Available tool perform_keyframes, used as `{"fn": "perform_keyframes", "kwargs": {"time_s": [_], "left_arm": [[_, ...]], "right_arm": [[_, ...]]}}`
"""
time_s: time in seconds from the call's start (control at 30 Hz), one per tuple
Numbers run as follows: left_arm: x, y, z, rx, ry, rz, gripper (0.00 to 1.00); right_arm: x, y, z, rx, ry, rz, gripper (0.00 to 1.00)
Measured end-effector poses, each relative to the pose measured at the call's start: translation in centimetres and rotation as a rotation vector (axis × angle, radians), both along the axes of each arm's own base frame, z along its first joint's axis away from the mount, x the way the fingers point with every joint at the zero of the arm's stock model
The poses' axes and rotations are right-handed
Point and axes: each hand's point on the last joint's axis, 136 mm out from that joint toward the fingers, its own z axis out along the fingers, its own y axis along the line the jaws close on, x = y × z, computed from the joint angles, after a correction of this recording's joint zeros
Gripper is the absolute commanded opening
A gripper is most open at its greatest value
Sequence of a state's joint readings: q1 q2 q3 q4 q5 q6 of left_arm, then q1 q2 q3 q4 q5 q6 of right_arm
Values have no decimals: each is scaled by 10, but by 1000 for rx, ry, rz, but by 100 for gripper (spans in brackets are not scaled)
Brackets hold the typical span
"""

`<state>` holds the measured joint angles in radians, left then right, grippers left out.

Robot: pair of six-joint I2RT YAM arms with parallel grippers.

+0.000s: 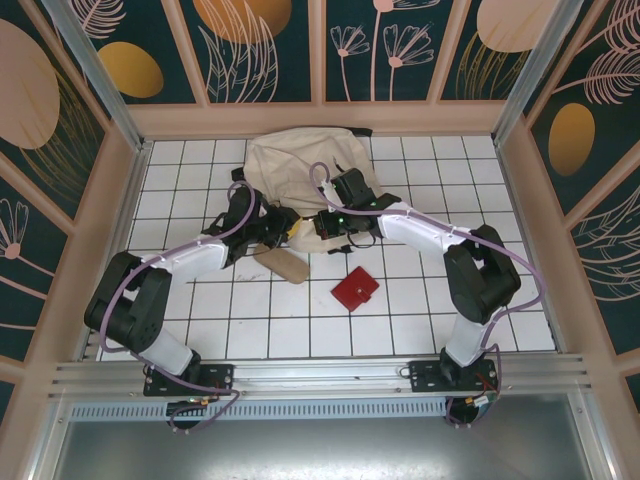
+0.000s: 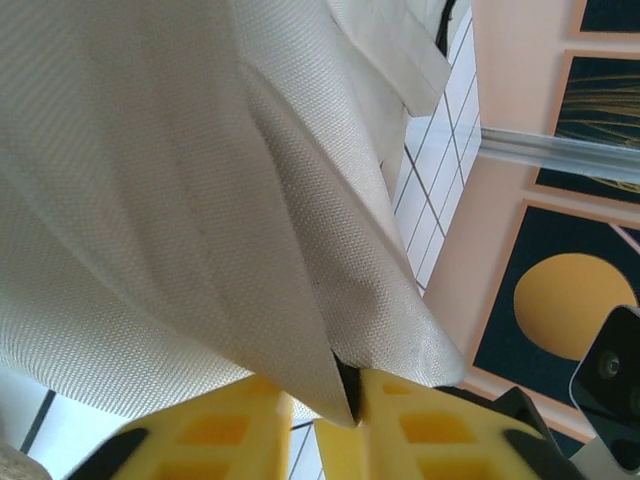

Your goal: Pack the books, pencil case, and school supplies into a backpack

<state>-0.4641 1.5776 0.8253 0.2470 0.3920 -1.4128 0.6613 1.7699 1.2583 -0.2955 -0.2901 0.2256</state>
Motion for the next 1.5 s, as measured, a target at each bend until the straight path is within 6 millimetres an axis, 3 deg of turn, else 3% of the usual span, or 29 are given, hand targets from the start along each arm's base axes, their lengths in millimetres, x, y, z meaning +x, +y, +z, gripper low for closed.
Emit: {"fn": "perform_keyframes", "kwargs": {"time_s": [0.23, 0.87, 1.17, 1.5], "left_arm": [[-2, 1, -4, -8, 7, 6, 0], [-4, -3, -3, 159, -131, -144, 0], [-1, -1, 2, 279, -231, -231, 0], [-2, 5, -5, 341, -252, -264, 0]], "right_arm": [[-1, 1, 0, -1, -1, 3, 0], [-1, -10, 4, -6, 18, -28, 0], [4, -12, 19, -4, 47, -21, 0], [-1, -15, 10, -52, 69, 37, 0]]}}
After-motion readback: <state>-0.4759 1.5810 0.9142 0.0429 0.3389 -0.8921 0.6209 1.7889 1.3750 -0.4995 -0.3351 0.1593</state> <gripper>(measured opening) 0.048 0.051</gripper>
